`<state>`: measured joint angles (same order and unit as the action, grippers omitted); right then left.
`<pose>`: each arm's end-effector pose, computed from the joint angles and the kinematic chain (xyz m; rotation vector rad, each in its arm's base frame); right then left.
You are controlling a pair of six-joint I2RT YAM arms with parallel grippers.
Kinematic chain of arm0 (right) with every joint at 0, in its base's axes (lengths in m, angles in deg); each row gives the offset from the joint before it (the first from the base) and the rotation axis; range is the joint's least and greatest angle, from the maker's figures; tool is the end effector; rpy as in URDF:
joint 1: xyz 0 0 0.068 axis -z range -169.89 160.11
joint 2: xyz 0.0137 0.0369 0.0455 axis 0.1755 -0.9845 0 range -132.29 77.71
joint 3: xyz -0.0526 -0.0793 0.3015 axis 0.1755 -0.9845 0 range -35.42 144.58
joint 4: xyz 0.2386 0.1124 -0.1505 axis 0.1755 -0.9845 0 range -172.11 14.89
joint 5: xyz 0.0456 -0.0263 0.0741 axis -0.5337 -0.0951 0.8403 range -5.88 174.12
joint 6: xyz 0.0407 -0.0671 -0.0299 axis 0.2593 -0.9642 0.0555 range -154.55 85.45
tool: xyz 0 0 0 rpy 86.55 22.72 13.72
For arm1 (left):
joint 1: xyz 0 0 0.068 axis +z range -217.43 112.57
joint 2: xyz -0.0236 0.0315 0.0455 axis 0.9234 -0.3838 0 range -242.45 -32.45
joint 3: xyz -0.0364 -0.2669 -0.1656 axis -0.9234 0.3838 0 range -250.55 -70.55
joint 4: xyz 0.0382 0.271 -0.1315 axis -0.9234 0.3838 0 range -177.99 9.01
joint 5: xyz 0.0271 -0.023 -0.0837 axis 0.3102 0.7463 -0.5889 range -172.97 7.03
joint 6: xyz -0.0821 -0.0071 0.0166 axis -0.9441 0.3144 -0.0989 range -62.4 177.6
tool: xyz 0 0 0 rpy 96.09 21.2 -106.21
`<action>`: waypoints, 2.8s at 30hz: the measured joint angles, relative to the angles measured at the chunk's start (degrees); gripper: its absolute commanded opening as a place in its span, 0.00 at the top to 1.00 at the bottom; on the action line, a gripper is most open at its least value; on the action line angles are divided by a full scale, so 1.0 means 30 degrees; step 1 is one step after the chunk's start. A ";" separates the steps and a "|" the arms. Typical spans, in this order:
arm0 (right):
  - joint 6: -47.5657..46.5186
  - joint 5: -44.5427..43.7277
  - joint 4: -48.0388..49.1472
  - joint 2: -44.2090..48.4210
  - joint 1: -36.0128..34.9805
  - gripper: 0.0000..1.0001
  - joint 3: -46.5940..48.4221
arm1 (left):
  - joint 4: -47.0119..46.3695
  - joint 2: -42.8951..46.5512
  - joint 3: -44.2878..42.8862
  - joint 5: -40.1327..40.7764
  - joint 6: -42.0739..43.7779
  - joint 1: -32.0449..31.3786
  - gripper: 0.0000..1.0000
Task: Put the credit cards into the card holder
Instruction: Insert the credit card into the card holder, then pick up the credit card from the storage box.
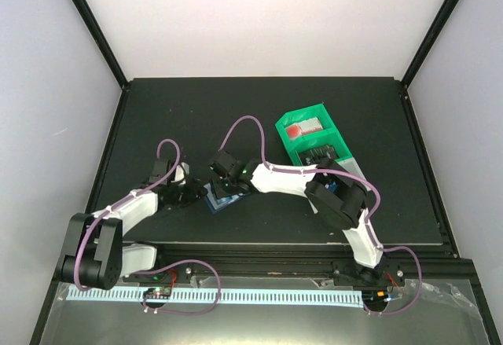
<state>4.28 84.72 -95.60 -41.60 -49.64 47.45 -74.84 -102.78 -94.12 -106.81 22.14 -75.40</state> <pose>0.2614 0.4497 0.1351 -0.4953 2.6604 0.6183 0.2228 -0.0613 0.1119 -0.4918 2.6553 -0.7969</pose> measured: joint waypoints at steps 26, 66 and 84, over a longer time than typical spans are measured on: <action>-0.0539 0.1712 0.0954 -0.0423 0.0328 0.42 -0.0379 | -0.1537 -0.1566 -0.0306 -0.0925 0.0044 0.0022 0.67; -0.0452 -0.8699 -0.6812 1.7646 0.5581 0.26 -1.0550 | 0.5493 1.1322 -0.3206 0.0466 0.1617 -0.0138 0.01; -0.1239 -0.6360 -0.5166 1.2342 0.5792 0.38 -1.2014 | 0.7533 1.1256 -0.4320 0.2135 0.3701 -0.0138 0.01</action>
<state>0.56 65.64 -111.10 -4.57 -32.26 11.41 -52.24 -69.01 -107.08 -100.40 33.24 -75.81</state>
